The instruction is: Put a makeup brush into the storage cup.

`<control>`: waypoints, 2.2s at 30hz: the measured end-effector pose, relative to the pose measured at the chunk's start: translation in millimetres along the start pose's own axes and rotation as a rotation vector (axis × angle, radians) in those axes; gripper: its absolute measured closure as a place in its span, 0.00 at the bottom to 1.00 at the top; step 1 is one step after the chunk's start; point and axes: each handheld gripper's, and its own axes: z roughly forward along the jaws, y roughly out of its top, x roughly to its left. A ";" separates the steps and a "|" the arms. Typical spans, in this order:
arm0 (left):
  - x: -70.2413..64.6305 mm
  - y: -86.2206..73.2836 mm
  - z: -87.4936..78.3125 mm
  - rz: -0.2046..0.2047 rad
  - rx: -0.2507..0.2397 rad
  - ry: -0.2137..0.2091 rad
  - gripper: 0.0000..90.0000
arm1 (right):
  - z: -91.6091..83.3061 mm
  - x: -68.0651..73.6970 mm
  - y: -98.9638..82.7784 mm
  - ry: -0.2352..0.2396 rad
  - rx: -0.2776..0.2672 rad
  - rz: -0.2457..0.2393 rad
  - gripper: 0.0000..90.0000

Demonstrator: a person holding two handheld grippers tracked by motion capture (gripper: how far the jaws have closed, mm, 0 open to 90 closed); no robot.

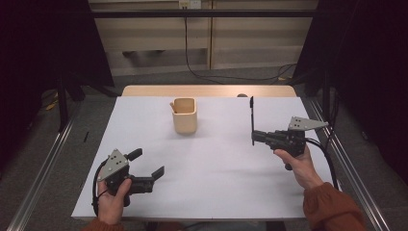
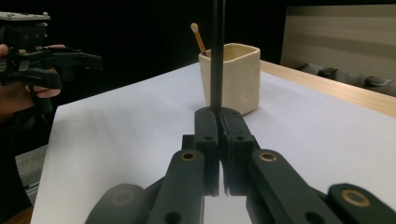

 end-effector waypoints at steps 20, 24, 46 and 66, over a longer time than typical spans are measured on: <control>-28.7 25.6 38.6 0.047 -0.014 -0.101 0.01 | 29.5 31.0 3.3 0.101 0.028 -0.037 0.96; -34.3 29.1 47.4 0.049 -0.009 -0.128 0.01 | 36.5 34.6 3.3 0.119 0.035 -0.040 0.96; -72.8 62.9 98.2 0.079 -0.066 -0.226 0.02 | 46.8 36.3 -3.2 0.130 0.042 -0.018 0.96; -78.9 78.6 130.2 0.094 -0.096 -0.251 0.06 | 53.1 39.1 -7.0 0.145 0.056 -0.019 0.96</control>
